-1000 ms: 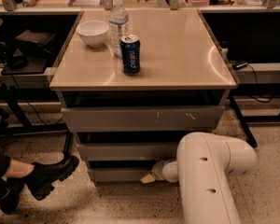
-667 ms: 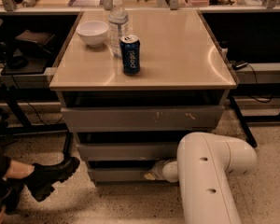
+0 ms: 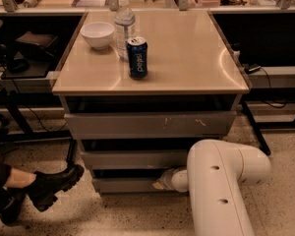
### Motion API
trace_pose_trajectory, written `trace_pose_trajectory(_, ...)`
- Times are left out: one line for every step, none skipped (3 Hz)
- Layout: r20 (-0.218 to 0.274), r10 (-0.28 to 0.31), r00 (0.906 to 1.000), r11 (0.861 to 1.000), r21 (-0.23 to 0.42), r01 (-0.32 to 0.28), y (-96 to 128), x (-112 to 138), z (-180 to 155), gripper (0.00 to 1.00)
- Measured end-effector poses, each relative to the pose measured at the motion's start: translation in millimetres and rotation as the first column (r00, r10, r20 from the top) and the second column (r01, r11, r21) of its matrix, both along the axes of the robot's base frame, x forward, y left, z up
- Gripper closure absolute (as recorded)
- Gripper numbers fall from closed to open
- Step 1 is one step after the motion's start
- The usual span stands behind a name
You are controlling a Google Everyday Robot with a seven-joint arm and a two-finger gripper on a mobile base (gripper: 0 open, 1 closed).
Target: Open bottom drawer
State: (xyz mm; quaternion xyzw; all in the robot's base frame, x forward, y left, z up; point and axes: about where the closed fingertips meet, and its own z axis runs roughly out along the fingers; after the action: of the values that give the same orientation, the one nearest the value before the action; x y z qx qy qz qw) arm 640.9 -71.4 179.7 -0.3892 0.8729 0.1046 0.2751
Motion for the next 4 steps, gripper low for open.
trace_pose_trajectory(0.032, 0.025, 0.9992, 1.000, 0.004, -0.025, -8.1, -15.8, -0.6, 1.00)
trace_pose_trajectory(0.046, 0.029, 0.9985, 1.000, -0.003, -0.029, -22.3, -31.7, 5.4, 1.00)
trace_pose_trajectory(0.058, 0.040, 0.9975, 0.999, -0.002, -0.040, -23.1, -36.3, 4.2, 1.00)
trace_pose_trajectory(0.067, 0.059, 0.9960, 0.998, 0.005, -0.059, -28.0, -56.9, -2.1, 1.00)
